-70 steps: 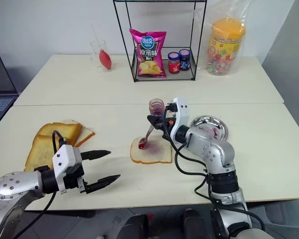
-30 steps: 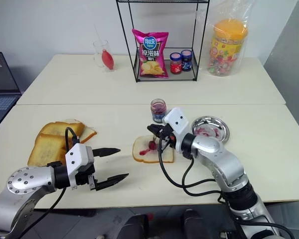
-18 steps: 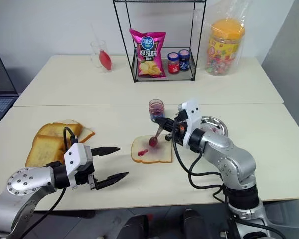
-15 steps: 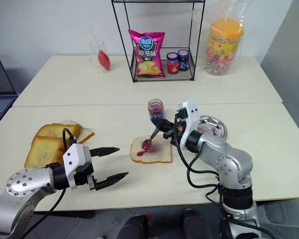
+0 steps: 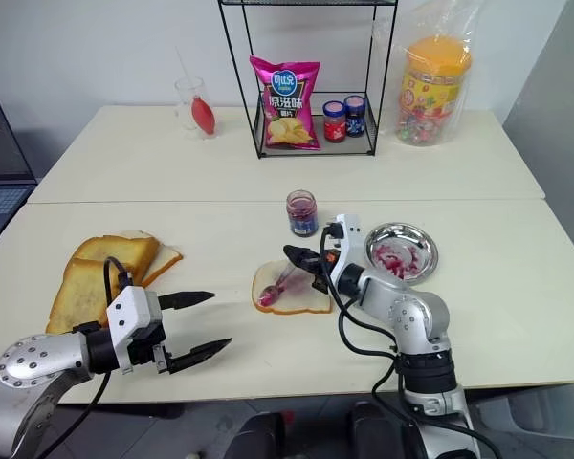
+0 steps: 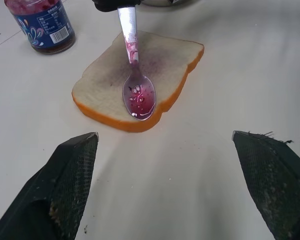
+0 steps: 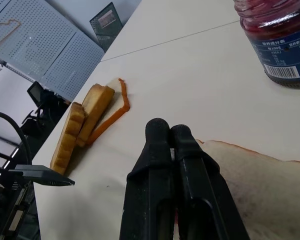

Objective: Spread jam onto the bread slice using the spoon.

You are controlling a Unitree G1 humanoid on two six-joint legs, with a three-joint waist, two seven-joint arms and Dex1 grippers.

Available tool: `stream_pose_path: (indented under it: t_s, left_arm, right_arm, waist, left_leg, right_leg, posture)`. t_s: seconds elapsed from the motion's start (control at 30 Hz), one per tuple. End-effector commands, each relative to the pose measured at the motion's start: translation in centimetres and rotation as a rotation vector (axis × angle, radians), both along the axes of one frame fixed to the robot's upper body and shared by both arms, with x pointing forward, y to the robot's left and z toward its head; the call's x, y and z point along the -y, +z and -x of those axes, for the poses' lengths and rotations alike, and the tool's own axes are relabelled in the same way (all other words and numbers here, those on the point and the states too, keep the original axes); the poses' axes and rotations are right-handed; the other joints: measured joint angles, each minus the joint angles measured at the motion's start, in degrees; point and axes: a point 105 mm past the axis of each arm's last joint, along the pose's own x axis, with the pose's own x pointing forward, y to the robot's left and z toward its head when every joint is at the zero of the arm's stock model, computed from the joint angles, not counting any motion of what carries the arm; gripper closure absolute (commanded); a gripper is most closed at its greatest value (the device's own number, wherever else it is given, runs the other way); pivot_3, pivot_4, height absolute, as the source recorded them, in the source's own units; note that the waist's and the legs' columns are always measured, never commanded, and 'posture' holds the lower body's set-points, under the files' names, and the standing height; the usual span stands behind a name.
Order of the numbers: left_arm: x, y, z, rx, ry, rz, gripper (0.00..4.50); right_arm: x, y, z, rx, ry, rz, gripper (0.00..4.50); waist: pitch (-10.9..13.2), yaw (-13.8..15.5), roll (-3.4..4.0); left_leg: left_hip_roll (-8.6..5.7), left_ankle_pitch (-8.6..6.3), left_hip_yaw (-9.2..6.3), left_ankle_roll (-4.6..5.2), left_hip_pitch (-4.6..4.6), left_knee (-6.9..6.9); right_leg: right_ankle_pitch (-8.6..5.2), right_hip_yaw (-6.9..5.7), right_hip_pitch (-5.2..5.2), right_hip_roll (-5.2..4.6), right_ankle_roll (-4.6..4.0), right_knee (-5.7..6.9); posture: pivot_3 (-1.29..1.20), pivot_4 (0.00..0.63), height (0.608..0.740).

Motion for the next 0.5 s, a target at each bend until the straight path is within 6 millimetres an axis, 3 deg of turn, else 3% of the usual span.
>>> stream_pose_path:
  t_s: [0.03,0.13,0.2,0.43,0.5]
  left_arm:
    - [0.0,0.6,0.0,0.042,-0.018,-0.019,0.00]
    - [0.4,0.4,0.2,0.040,-0.034,-0.012,0.00]
    - [0.5,0.4,0.2,0.042,-0.038,-0.012,0.00]
    - [0.8,0.6,-0.1,0.053,-0.050,-0.009,0.00]
    - [0.8,0.7,-0.2,0.060,-0.046,-0.006,0.00]
  right_arm:
    - [2.1,0.3,-0.8,0.035,-0.064,0.024,4.49]
    - [5.4,0.3,-1.7,-0.004,-0.165,0.004,4.49]
    - [6.3,0.2,-1.8,-0.022,-0.190,0.000,4.49]
    - [7.6,1.0,-1.3,-0.021,-0.190,0.006,4.49]
    - [7.1,2.7,-1.0,-0.006,-0.167,-0.053,4.49]
  waist:
    - [0.0,0.0,0.00]
    - [0.0,0.2,0.00]
    - [0.0,0.5,-0.02]
    - [0.0,0.2,-0.02]
    - [0.0,0.2,-0.02]
  left_leg:
    - [0.00,0.00,0.00,0.00,0.00,0.00]
    - [-0.01,0.00,0.00,0.00,0.04,0.00]
    - [-0.05,0.00,0.00,0.00,0.04,0.01]
    - [0.02,0.00,0.03,0.00,0.14,-0.06]
    - [0.01,0.00,0.03,0.00,0.12,-0.06]
  right_leg:
    - [0.00,0.00,0.00,0.00,0.00,0.00]
    - [0.00,0.00,0.05,0.00,0.00,0.00]
    - [0.00,0.00,0.09,-0.04,0.01,-0.01]
    - [-0.03,0.02,0.11,0.03,-0.05,0.02]
    - [-0.04,0.02,0.11,0.02,-0.06,0.00]
  posture:
    - [0.00,0.150,0.740]
    - [0.00,0.150,0.740]
    - [0.00,0.150,0.740]
    - [0.00,0.150,0.740]
    - [0.00,0.150,0.740]
